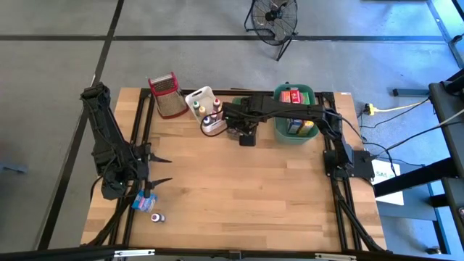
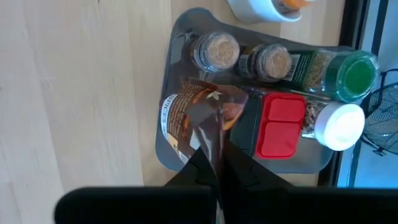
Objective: Pick & Place Kitchen Items
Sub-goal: Put the orange spice pack into the black bin
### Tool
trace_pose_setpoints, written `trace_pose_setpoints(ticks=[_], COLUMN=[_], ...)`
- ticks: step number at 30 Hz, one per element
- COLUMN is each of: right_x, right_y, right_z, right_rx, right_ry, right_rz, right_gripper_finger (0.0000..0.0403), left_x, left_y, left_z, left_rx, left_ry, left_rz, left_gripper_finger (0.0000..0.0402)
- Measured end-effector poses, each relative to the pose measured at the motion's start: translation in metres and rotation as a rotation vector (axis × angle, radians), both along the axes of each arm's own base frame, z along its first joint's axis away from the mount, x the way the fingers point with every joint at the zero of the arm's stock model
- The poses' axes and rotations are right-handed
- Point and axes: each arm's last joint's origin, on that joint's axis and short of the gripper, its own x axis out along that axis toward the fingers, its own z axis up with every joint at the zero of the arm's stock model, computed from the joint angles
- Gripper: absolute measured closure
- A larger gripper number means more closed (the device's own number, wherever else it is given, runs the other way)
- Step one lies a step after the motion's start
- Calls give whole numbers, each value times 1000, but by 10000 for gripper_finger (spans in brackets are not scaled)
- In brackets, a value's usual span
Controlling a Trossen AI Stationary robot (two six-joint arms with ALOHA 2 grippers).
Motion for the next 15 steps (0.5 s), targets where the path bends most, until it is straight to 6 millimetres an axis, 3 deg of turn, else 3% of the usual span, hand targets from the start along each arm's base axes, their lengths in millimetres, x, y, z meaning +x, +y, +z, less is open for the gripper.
trace_pose_setpoints(ticks=[8,15], right_x=[0,-4], right_y=[-5,-22], right_z=[-7,-7], right_rx=[2,-2], right_ry=[6,13], right_rz=[-16,-49], right_gripper_finger=[403,403], left_x=[0,0], left_y=[0,0], left_z=[0,0], left_rx=[21,3], left_ry=[4,7], left_rz=[-6,-8], left_gripper_finger=[123,123])
